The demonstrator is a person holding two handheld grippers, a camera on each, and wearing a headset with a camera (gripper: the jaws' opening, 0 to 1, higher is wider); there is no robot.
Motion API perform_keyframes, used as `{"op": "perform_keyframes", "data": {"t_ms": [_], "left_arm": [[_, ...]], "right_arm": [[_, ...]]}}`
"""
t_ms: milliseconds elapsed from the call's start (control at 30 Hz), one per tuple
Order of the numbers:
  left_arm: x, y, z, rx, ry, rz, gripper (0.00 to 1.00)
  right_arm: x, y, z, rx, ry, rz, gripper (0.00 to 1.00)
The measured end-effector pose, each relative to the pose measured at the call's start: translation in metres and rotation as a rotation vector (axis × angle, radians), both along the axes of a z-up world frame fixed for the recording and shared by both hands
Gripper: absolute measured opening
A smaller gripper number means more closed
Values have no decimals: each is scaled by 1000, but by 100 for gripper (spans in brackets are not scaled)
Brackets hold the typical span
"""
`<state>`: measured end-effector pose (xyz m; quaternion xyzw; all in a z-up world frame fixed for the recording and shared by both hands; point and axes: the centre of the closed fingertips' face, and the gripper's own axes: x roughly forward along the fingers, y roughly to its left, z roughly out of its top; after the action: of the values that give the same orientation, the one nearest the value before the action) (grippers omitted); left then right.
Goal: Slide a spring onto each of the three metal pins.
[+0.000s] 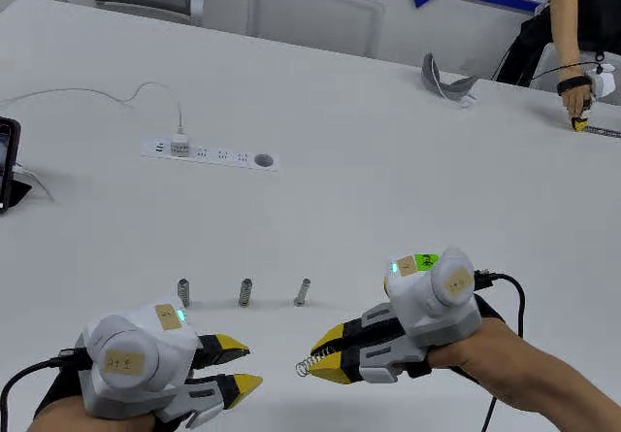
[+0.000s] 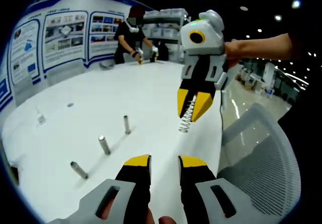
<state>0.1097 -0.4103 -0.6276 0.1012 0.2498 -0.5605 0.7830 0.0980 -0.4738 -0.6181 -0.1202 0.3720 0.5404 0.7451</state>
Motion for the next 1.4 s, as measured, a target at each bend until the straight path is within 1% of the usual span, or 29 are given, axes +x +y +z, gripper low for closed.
{"op": "perform_keyframes", "data": {"t_ms": [67, 200, 267, 333, 533, 733, 800, 967, 1067, 1267, 1400], "left_arm": [[2, 4, -2, 7, -4, 14, 23], [7, 15, -4, 12, 3, 59, 27], [8, 19, -6, 18, 5, 69, 30], [10, 25, -7, 26, -1, 79, 32], [15, 40, -8, 32, 5, 124, 37], [20, 54, -9, 42, 4, 161, 40], [24, 61, -13, 66, -1, 185, 43], [31, 73, -16, 69, 10, 230, 49], [35, 80, -17, 75, 19, 255, 53], [45, 93, -13, 75, 19, 292, 58], [47, 98, -11, 71, 19, 303, 60]], "right_arm": [[1, -6, -4, -15, 4, -14, 12], [4, -14, -10, -32, 5, -42, 12], [5, -17, -12, -43, 4, -45, 12], [8, -20, -14, -59, 1, -45, 12], [20, -28, -15, -82, -9, -61, 12], [32, -31, -16, -106, -20, -69, 12], [36, -32, -16, -114, -19, -72, 13], [46, -40, -20, -147, -23, -87, 13], [48, -43, -23, -170, -21, -80, 13], [57, -47, -26, -193, -21, -76, 13], [61, -48, -27, -198, -16, -78, 13]]}}
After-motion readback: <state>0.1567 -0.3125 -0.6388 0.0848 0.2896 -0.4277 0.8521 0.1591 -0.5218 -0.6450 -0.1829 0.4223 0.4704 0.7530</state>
